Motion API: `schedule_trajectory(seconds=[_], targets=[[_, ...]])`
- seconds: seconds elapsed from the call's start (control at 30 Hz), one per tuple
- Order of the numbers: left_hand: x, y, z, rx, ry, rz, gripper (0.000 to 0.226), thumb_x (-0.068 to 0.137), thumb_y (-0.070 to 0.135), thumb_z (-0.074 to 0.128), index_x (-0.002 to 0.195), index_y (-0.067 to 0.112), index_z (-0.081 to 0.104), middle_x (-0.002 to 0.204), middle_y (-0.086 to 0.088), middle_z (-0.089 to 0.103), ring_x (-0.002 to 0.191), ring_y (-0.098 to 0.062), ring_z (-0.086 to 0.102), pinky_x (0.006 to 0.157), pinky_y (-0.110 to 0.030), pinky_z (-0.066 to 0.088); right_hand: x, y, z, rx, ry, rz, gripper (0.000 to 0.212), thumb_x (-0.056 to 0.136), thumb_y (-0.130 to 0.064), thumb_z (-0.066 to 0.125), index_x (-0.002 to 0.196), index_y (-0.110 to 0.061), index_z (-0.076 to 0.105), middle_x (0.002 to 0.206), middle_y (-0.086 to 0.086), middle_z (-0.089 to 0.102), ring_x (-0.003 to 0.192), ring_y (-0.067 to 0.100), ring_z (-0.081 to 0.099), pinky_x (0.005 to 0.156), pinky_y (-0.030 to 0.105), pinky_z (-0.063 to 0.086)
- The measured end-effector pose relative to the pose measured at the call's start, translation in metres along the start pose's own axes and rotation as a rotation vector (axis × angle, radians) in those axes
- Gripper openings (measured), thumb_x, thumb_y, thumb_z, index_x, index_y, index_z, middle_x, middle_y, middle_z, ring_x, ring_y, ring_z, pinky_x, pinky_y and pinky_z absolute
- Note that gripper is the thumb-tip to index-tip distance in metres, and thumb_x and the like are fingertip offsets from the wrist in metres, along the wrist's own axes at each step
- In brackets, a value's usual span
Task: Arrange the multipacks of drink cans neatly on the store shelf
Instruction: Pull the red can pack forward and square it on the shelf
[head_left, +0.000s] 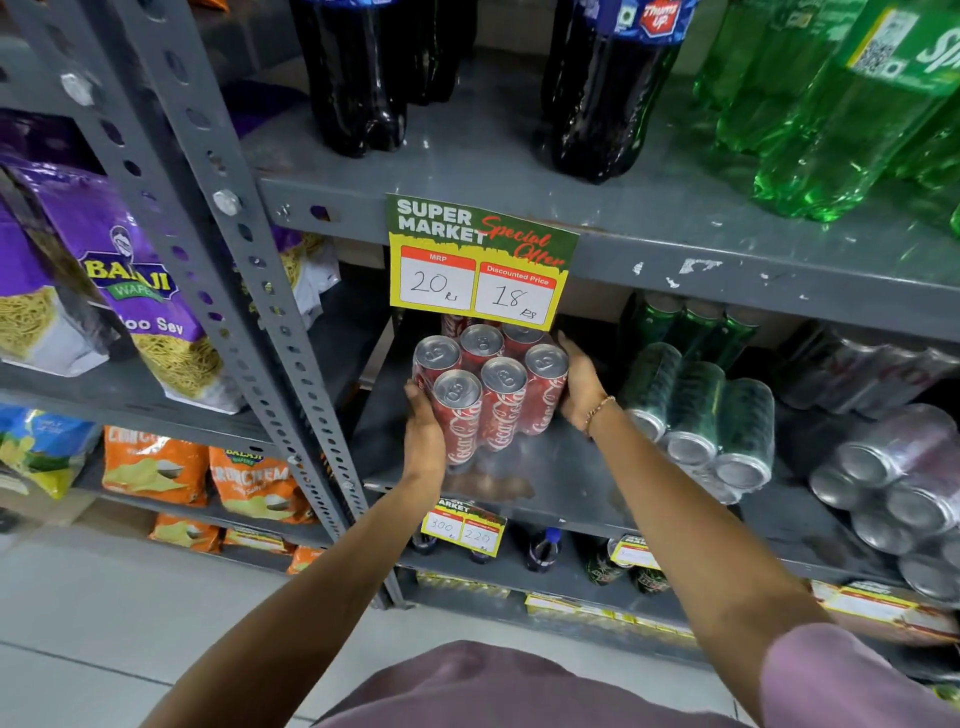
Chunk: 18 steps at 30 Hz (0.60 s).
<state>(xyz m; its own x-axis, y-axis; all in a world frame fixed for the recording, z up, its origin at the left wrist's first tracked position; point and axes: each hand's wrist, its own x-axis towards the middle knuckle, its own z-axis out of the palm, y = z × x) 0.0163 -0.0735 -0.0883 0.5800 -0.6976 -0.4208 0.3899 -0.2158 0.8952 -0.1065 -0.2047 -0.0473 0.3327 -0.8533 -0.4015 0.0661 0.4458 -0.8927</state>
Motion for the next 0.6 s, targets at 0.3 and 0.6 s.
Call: schedule_trajectory(seconds=[0.3,0.6], targets=[[0.02,0.025,-0.006,-0.007,-0.17,-0.015,0.06,0.098,0.057,0.012,0.105,0.021,0.06,0.109,-0.009,0.066,0.085,-0.018,0.062,0.076,-0.03,0.049,-0.024,0.043,0.004,0.231,0.01,-0.049,0.038,0.095,-0.039,0.033,0.09,-0.019,0.064,0.064,-0.003,0.074,0.064,0.012,0.07,0.063,0.028,0.051],[0.008,0.027,-0.013,0.312,0.0,0.437,0.058,0.1,0.049,0.016,0.148,0.02,0.031,0.154,-0.004,0.036,0.145,-0.017,0.026,0.12,-0.041,0.02,-0.045,0.028,-0.005,-0.054,0.257,-0.136,0.051,0.099,-0.044,0.029,0.118,-0.01,0.061,0.116,0.012,0.067,0.105,0.022,0.062,0.095,0.038,0.048]])
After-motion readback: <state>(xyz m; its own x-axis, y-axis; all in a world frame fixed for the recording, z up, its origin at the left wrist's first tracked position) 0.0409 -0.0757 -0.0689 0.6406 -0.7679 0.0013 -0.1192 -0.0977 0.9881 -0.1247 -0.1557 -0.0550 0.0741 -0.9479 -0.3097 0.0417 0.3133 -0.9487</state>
